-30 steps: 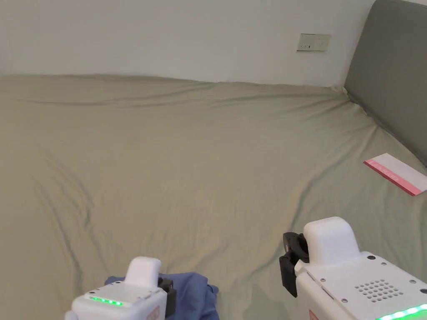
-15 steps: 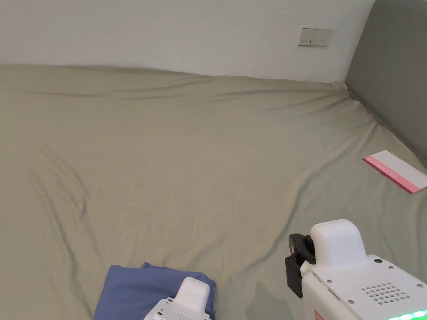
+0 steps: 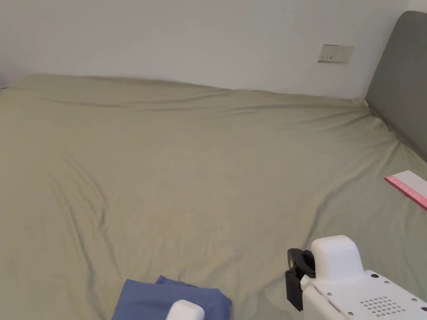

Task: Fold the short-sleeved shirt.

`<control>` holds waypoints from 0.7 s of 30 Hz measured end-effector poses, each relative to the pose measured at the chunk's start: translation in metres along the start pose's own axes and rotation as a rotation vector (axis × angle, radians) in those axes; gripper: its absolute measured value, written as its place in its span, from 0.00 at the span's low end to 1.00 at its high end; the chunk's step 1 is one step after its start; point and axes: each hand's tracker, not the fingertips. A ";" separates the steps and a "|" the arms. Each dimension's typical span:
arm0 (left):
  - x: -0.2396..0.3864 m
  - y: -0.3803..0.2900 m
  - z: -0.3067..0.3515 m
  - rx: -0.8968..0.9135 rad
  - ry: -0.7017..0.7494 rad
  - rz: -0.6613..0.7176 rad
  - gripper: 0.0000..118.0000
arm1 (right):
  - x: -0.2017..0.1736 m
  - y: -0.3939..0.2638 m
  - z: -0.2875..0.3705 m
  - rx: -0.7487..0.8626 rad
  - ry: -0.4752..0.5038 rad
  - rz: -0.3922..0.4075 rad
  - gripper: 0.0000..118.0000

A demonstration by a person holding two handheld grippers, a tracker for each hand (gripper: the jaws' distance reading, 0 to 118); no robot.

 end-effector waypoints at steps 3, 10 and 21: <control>-0.042 0.015 0.036 0.088 0.142 0.047 0.00 | -0.013 -0.002 -0.018 0.004 0.073 0.023 0.02; -0.127 0.015 0.074 0.130 0.284 0.194 0.00 | -0.067 -0.044 -0.098 -0.254 0.269 0.138 0.02; -0.179 0.001 0.043 -0.025 0.112 0.378 0.87 | -0.085 -0.108 -0.161 -0.552 0.355 0.148 0.02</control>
